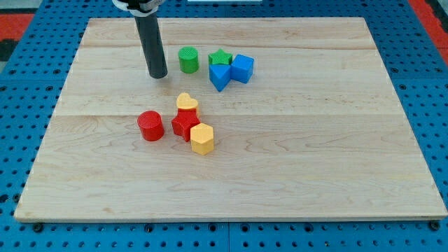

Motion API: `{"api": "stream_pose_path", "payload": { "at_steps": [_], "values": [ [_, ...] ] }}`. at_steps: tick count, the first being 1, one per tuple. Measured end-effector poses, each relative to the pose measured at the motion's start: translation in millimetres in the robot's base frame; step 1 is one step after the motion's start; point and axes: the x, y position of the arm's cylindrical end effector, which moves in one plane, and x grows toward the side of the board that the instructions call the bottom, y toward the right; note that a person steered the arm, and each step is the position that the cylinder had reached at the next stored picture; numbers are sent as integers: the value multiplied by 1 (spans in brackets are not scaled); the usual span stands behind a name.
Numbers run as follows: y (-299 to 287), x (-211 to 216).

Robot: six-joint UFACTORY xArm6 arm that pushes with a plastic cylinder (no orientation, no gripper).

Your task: Move your arm towards center right

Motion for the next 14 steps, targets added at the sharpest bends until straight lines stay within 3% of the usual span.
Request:
{"api": "stream_pose_path", "payload": {
  "at_steps": [9, 14],
  "values": [
    [8, 0],
    [133, 76]
  ]
}}
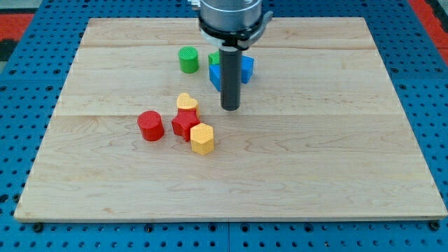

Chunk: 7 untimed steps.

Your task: Move your arm towards center right

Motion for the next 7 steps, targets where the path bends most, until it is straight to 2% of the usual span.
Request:
{"api": "stream_pose_path", "payload": {
  "at_steps": [2, 5, 7],
  "values": [
    [-6, 6],
    [186, -41],
    [215, -60]
  ]
}}
